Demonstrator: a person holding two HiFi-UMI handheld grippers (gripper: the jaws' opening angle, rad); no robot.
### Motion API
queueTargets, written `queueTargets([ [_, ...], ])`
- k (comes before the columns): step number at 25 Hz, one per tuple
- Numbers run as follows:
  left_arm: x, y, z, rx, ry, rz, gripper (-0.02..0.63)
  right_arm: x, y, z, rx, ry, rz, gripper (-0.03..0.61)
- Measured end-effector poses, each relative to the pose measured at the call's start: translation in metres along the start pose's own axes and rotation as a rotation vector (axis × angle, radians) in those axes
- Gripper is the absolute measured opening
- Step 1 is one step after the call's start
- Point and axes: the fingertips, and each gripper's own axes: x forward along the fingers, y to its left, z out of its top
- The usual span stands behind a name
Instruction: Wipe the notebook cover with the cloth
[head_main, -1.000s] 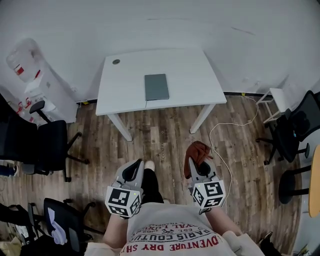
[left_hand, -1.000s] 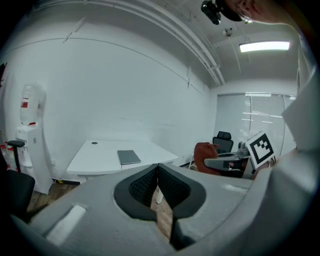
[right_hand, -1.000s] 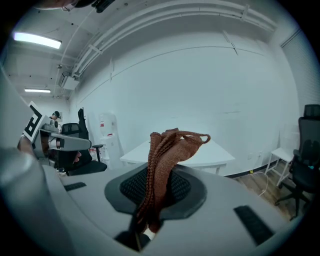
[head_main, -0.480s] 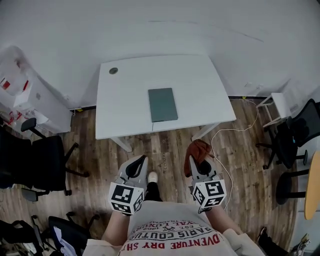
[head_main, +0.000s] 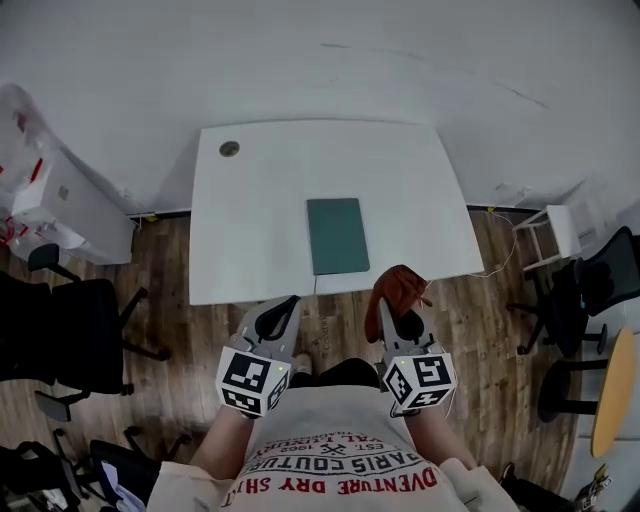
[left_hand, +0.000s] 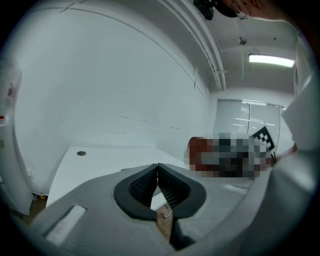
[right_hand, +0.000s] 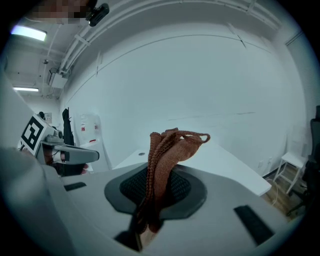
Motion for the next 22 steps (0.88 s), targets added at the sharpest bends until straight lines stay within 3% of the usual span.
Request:
queueTargets([
  [9,0.06,0.031,-0.003,-0.041,0.054,0.012,0.009,0.078,-0.024,0.003,-0.01,0.073,0.076,0.077],
  [12,0.086,0.048,-0.018,-0.027,0.12,0.039,0.009,0.109,-0.036,0.002,0.005,0.11,0.106,0.077],
  [16,0.118,0.068,-0.041,-0.095,0.203,0.072,0.01,0.151,-0.046,0.004,-0.017,0.15,0.161,0.077],
  [22,0.154,0.069,-0.095,-0.12,0.381,-0.007,0.01,0.202,-0.054,-0.028,-0.021,0.27,0.235,0.077],
])
